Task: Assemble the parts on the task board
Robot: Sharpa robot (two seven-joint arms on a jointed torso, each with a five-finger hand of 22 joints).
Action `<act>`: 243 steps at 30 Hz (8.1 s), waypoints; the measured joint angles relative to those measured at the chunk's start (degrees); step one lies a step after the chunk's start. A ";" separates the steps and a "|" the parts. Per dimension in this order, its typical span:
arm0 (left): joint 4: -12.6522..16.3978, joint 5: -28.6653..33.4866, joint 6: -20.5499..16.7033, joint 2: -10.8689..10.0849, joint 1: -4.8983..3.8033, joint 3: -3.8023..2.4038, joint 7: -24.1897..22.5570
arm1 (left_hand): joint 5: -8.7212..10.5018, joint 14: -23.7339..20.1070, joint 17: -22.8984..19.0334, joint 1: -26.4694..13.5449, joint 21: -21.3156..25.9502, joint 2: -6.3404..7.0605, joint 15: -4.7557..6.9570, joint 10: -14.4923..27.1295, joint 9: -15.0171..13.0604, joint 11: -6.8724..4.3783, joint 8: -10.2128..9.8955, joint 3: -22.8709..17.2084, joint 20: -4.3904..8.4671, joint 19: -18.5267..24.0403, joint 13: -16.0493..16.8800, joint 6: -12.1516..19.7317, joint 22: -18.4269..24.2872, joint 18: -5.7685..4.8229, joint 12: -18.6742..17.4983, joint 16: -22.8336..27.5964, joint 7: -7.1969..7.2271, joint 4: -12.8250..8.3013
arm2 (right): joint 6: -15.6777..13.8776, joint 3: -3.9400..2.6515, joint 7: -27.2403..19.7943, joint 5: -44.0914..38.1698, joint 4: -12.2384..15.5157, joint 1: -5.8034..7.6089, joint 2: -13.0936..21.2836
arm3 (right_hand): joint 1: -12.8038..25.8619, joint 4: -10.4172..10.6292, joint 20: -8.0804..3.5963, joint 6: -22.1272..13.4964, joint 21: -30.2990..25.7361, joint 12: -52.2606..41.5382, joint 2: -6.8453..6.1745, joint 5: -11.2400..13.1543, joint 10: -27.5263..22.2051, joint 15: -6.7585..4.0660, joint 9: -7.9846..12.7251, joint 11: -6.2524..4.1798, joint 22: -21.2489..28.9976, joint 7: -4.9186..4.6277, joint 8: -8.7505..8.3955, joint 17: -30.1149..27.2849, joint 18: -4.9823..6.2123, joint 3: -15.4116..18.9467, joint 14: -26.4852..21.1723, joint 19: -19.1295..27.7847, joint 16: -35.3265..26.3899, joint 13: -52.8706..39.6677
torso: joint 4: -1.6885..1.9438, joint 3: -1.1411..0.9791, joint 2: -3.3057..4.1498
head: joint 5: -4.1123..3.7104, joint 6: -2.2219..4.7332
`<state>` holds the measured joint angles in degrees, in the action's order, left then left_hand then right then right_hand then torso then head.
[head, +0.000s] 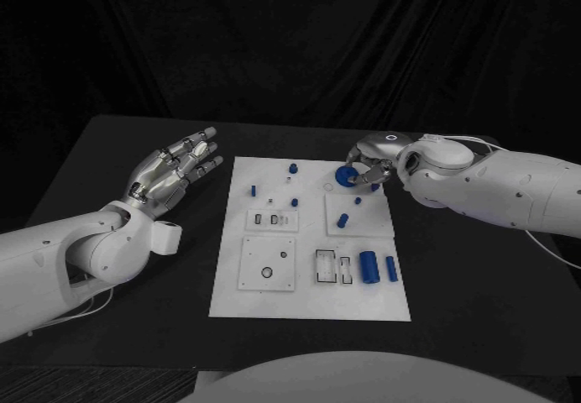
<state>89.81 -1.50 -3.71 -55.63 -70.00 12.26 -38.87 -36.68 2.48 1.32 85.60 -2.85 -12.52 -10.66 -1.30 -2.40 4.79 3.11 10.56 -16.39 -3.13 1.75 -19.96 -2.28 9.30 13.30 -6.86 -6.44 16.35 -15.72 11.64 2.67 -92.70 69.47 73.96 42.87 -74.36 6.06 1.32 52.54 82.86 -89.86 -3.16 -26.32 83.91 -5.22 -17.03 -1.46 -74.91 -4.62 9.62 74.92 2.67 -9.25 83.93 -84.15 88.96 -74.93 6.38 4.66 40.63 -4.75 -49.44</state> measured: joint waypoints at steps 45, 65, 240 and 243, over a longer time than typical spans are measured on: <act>-0.19 -0.01 0.67 0.51 0.05 0.01 -0.01 | -0.70 0.20 0.04 1.22 0.00 0.31 -0.61 -0.24 0.00 0.65 0.00 -0.96 0.00 0.00 0.15 -0.01 -0.06 0.00 1.36 -0.22 0.00 -0.31 | -0.52 0.24 -2.30 1.46 -0.79 2.78 -12.12 | 0.13 -0.44 0.00 0.08 1.67 0.00 0.05 -1.05 0.00 0.01 0.03 0.00 -0.02 -0.08 0.10 -0.01 0.01 -0.02 0.00 0.01 0.24 0.01 | 0.07 0.01 0.02 | -0.19 0.09; -0.37 -0.01 0.77 0.67 0.05 0.01 -0.01 | -0.66 0.20 0.04 1.22 0.00 0.31 -0.61 -0.24 0.00 0.65 0.00 -0.95 0.01 0.01 0.14 -0.01 -0.05 0.01 1.35 -0.22 0.00 -0.31 | 1.40 0.24 -2.96 1.63 -2.43 2.35 -14.13 | 0.71 -0.20 0.00 -0.98 1.54 0.00 -0.54 -0.69 0.20 0.05 0.01 0.21 -0.01 0.50 1.50 -0.01 0.01 -0.25 0.04 0.01 0.24 0.02 | 0.03 0.01 0.01 | -0.17 -0.14; -1.62 -0.02 3.14 0.74 1.36 0.01 -0.02 | -0.87 0.20 0.02 1.67 0.01 0.31 -0.61 -0.22 0.05 1.05 0.00 -1.58 0.01 0.01 0.14 0.20 -0.04 0.00 1.52 -0.45 -0.22 0.01 | -5.52 0.31 -1.26 1.74 6.13 -3.27 9.93 | -4.01 8.15 0.62 -1.15 -0.78 0.00 -2.00 7.91 0.19 0.63 -3.28 0.62 -0.01 0.90 0.65 -0.01 0.01 2.60 0.21 0.22 -0.01 0.02 | -0.07 -0.01 -0.11 | -0.08 -0.55; -1.62 -0.02 3.12 0.76 1.37 0.01 -0.02 | -0.87 0.20 0.02 1.67 -0.23 0.31 -0.61 -0.22 0.05 1.05 0.00 -1.58 0.01 0.01 0.14 0.20 -0.04 0.01 1.52 -0.45 -0.21 0.01 | -5.62 0.31 -1.25 1.75 6.12 -3.33 9.88 | -4.44 7.84 0.63 -0.95 -1.11 0.00 -1.58 7.71 0.19 0.63 -3.56 0.62 -0.01 0.70 1.28 -0.01 0.01 2.29 0.21 0.22 0.00 0.02 | -0.07 -0.01 -0.11 | -0.08 -0.54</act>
<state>88.18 -1.52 -0.58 -54.87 -68.63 12.27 -38.89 -37.55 2.68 1.34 87.27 -3.08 -12.20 -11.27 -1.52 -2.35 5.84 3.11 8.98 -16.38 -3.13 1.89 -19.76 -2.32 9.30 14.82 -7.32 -6.66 16.36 -21.34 11.95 1.42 -90.96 75.59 70.63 52.75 -78.80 13.90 1.95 51.59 81.76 -89.86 -4.73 -18.61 84.10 -4.59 -20.59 -0.84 -74.92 -3.92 10.89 74.91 2.68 -6.96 84.14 -83.92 88.96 -74.91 6.31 4.65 40.52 -4.83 -49.98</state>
